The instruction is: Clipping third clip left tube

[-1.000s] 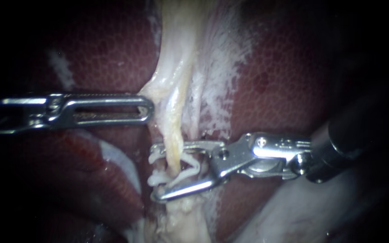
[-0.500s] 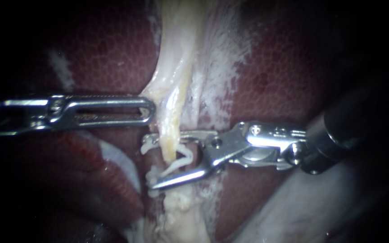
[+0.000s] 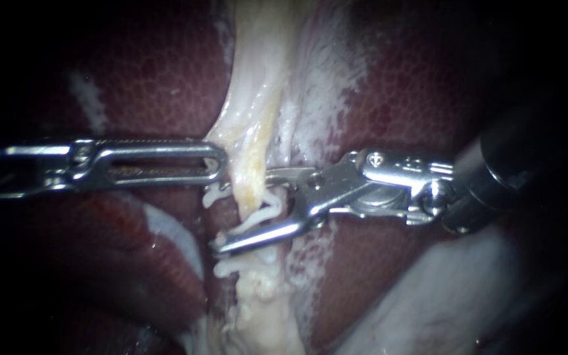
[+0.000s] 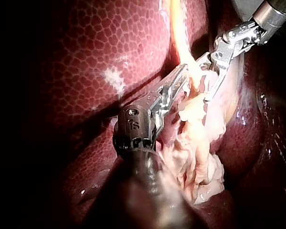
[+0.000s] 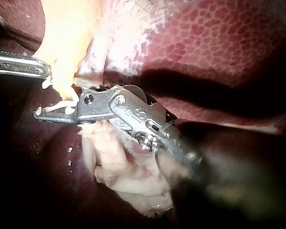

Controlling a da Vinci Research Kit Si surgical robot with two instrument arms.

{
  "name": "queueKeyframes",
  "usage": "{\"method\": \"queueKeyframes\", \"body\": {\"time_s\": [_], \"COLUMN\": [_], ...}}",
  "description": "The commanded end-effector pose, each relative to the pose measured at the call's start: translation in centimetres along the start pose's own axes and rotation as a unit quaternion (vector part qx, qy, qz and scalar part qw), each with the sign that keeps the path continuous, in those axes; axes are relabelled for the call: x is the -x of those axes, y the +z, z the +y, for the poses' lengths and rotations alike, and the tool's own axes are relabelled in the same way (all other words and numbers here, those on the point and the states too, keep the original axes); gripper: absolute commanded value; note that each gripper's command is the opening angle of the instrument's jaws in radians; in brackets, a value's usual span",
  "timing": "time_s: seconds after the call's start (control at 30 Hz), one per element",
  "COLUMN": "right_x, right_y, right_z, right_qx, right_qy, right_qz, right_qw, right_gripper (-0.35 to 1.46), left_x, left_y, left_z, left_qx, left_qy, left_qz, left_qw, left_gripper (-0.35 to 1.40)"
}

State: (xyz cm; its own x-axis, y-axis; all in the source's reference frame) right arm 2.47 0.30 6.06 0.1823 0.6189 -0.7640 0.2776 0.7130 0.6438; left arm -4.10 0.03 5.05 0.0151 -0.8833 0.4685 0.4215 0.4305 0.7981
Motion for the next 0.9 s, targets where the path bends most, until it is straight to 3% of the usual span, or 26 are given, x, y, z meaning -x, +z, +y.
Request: {"method": "queueKeyframes", "body": {"time_s": [0.03,0.17,0.4,0.9], "right_x": [0.01,0.08,0.21,0.25], "right_y": [0.00,-0.07,-0.12,-0.10], "right_z": [0.01,0.03,0.13,0.10], "right_qx": [0.000,-0.002,-0.002,-0.004], "right_qy": [0.002,0.056,0.053,0.052], "right_qz": [0.000,0.003,0.001,0.000], "right_qw": [1.0000,0.9984,0.9986,0.9986], "right_gripper": [0.38,-0.35,-0.35,-0.35], "left_x": [0.00,0.00,0.00,0.00], "left_y": [0.00,0.00,0.00,0.00], "left_z": [0.00,0.01,0.01,0.02], "left_qx": [0.000,-0.001,-0.001,-0.001], "left_qy": [0.000,0.000,0.000,0.000], "left_qz": [0.000,0.000,0.000,0.000], "left_qw": [1.0000,1.0000,1.0000,1.0000], "left_gripper": [-0.35,-0.35,-0.35,-0.35]}}
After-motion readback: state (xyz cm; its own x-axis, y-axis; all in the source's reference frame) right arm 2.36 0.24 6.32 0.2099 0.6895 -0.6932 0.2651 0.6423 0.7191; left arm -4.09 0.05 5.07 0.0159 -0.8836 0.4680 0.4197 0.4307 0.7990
